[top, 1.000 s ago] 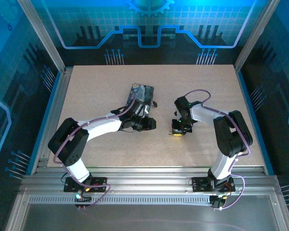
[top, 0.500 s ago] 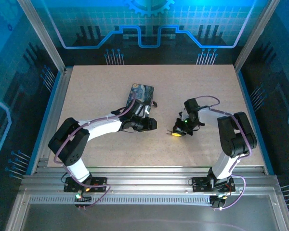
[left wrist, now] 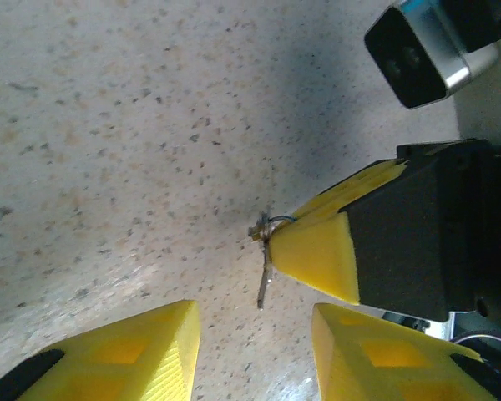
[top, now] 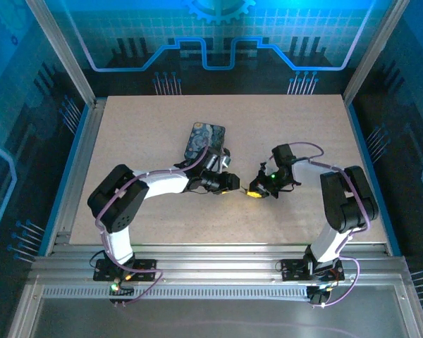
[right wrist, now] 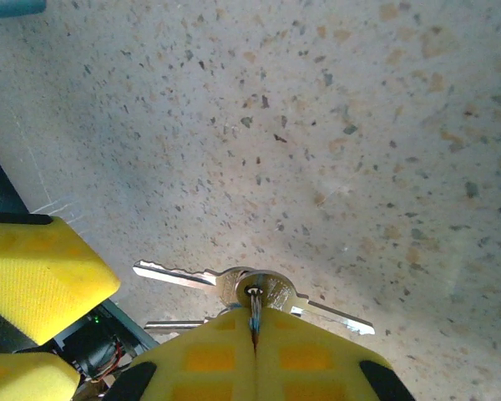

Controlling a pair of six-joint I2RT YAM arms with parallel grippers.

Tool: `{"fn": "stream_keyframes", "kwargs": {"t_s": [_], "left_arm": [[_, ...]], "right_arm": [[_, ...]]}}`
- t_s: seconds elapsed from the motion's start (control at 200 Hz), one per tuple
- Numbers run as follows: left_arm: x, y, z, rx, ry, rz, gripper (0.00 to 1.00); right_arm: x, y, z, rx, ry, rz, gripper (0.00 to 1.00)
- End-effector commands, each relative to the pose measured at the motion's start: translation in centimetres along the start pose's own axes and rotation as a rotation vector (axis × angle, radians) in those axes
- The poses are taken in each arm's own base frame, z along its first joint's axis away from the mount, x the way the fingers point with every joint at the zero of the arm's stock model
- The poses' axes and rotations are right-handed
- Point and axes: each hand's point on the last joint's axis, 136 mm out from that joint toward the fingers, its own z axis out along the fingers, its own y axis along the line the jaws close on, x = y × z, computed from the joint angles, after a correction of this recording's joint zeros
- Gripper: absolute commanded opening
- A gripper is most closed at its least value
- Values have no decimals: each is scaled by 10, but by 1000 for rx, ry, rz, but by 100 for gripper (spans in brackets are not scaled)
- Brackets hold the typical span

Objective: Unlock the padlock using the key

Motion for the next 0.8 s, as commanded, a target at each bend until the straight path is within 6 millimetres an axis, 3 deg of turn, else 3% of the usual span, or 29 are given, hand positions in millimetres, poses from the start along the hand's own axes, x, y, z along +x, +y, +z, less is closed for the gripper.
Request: {"fn": "stream_keyframes", "kwargs": {"t_s": [0.0, 0.385, 0.695, 0.795], "left_arm": [[-1, -17, 7, 56, 18, 33, 40], [4, -9, 17, 41, 39, 24, 35], [5, -15, 22, 60, 56, 33, 29], [6, -15, 23, 57, 63, 35, 24]], "right_arm": [[0, 13, -10, -49, -6, 1, 0], [2, 18, -11, -59, -4, 0, 0], [3, 17, -11, -48, -4, 2, 0], [4, 16, -10, -44, -3, 3, 0]]}}
